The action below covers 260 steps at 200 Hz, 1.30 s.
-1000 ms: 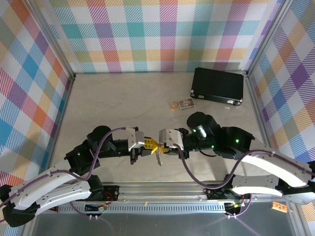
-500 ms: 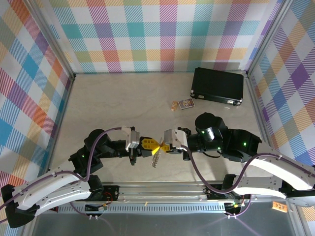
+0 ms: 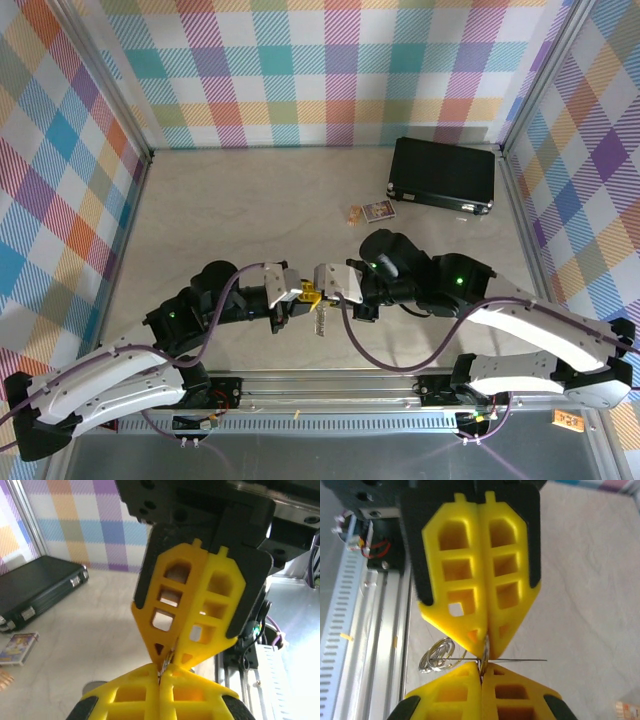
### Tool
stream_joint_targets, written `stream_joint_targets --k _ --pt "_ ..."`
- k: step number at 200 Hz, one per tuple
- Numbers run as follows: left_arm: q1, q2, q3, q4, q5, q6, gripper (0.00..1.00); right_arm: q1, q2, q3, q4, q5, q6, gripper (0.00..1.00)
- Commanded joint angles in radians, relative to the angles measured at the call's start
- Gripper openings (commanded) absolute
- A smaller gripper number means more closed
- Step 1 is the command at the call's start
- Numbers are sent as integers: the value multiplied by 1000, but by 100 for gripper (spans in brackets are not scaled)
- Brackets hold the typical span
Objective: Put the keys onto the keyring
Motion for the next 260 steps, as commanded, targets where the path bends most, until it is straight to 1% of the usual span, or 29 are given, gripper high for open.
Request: stream_joint_targets --k 1,30,53,75,116,132,164,196,211,233,247,260 --pt "-3 18 41 43 -26 17 0 19 16 39 35 -66 -22 0" --pt "-3 -11 8 112 -10 -14 0 18 -5 25 43 -91 1 0" --pt "-4 -30 -4 149 -5 -51 0 7 -42 -16 88 -135 40 0" --pt "-4 -73 -39 226 3 -90 0 -2 -87 -51 130 -167 74 0" --pt "-4 -112 -49 305 52 -146 0 -52 -164 -115 227 -258 131 0" --pt "-3 -118 -50 314 66 -152 0 -57 -178 -132 246 -285 136 4" --pt "-3 -131 -64 334 82 -169 0 -65 -180 -154 269 -294 141 13" --pt "-3 -135 -84 371 100 -193 0 -70 -172 -156 285 -307 136 14" --pt "-3 -142 -110 420 104 -216 0 -70 -169 -156 290 -316 130 13" --pt "-3 -143 -133 459 106 -241 0 -71 -172 -161 298 -328 122 5" --pt "-3 -145 -137 431 95 -233 0 -70 -170 -156 291 -334 108 0" --pt "-3 -148 -127 380 67 -209 0 -70 -162 -146 272 -323 92 0"
